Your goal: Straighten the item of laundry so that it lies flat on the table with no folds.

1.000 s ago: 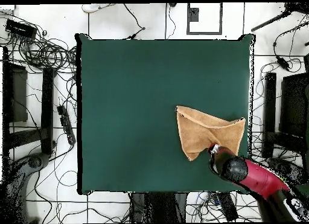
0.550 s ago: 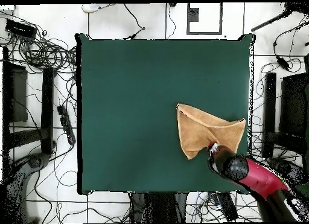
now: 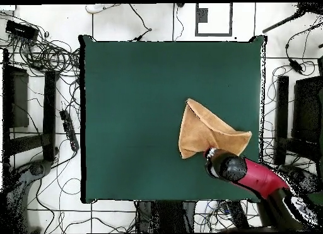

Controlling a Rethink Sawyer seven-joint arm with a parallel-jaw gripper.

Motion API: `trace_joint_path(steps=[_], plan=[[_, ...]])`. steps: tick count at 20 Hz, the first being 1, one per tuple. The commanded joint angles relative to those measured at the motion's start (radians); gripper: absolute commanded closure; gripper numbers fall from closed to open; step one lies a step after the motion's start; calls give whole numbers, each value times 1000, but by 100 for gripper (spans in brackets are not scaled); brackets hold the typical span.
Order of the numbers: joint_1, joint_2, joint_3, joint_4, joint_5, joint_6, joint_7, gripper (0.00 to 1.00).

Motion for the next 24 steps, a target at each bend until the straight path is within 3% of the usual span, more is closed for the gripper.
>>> trace_joint_path(steps=[1, 9, 24], plan=[[100, 47, 130, 67, 69, 226, 70, 0], [46, 45, 184, 81, 111, 234, 67, 0], [-81, 143, 316, 178, 165, 33, 111, 0]])
